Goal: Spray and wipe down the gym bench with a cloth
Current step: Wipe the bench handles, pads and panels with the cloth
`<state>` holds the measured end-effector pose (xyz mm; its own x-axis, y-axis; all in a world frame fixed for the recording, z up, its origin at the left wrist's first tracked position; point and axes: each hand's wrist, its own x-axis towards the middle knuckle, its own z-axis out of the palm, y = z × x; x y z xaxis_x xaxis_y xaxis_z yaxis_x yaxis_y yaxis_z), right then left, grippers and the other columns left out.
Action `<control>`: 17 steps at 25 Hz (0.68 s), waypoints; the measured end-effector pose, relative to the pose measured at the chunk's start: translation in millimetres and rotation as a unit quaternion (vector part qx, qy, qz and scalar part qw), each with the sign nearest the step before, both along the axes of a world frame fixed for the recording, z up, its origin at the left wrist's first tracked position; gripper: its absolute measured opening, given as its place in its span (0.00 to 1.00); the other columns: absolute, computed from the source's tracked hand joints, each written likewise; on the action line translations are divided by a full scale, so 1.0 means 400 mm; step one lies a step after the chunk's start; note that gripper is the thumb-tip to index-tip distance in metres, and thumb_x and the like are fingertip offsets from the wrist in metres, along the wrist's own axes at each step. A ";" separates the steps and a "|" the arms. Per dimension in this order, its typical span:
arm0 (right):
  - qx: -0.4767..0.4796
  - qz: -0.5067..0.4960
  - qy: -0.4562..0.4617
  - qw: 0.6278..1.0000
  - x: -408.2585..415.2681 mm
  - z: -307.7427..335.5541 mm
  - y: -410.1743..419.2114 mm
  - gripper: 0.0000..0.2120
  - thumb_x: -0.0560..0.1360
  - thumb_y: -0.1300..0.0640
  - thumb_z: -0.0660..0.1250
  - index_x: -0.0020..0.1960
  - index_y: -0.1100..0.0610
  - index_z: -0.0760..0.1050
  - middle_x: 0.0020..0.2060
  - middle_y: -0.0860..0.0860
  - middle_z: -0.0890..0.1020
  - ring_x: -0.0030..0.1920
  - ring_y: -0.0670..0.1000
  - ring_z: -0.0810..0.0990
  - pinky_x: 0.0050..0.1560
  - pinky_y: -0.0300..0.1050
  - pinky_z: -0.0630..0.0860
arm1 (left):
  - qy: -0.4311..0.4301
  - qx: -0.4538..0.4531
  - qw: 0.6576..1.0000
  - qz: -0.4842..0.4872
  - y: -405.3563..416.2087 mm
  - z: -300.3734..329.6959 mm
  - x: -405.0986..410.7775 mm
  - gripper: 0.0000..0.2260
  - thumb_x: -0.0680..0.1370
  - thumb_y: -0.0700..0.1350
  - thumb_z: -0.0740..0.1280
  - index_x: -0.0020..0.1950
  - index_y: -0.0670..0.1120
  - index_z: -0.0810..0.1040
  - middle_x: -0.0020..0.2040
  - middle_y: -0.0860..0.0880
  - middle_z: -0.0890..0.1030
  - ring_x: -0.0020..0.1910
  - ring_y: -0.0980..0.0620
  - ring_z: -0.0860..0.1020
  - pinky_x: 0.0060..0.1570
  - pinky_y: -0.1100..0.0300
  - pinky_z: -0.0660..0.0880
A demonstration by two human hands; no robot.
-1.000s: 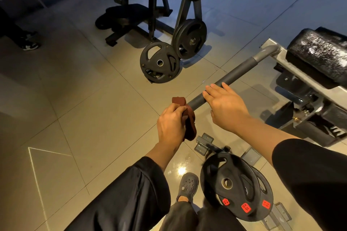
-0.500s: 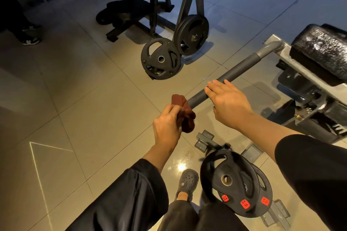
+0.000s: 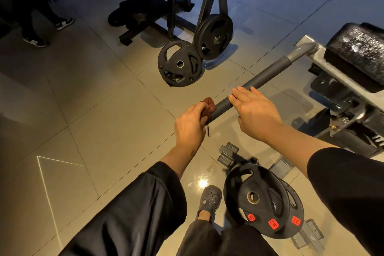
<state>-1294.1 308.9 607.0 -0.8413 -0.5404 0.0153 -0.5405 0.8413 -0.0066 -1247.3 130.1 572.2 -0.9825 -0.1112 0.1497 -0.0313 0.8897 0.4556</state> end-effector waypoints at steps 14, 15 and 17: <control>-0.014 -0.002 0.007 1.000 0.000 -0.007 0.003 0.31 0.78 0.62 0.62 0.78 0.56 0.54 0.78 0.53 0.56 0.78 0.52 0.51 0.74 0.47 0.39 | 0.055 0.047 0.997 0.032 0.048 0.027 0.009 0.15 0.77 0.46 0.69 0.62 0.45 0.76 0.55 0.45 0.78 0.51 0.47 0.75 0.47 0.57 0.72; -0.013 -0.003 0.005 1.000 0.001 -0.004 0.006 0.31 0.79 0.61 0.61 0.78 0.56 0.53 0.78 0.53 0.55 0.78 0.52 0.50 0.74 0.47 0.39 | 0.044 0.029 0.998 0.023 0.049 0.014 0.017 0.16 0.77 0.47 0.69 0.63 0.46 0.76 0.55 0.45 0.78 0.51 0.47 0.75 0.47 0.56 0.73; -0.001 -0.004 0.002 1.000 0.002 -0.002 0.008 0.31 0.79 0.61 0.61 0.79 0.55 0.52 0.78 0.52 0.54 0.78 0.51 0.49 0.74 0.47 0.39 | 0.045 0.033 0.998 0.029 0.030 -0.017 0.037 0.16 0.77 0.48 0.70 0.64 0.47 0.76 0.55 0.46 0.78 0.51 0.47 0.76 0.47 0.54 0.75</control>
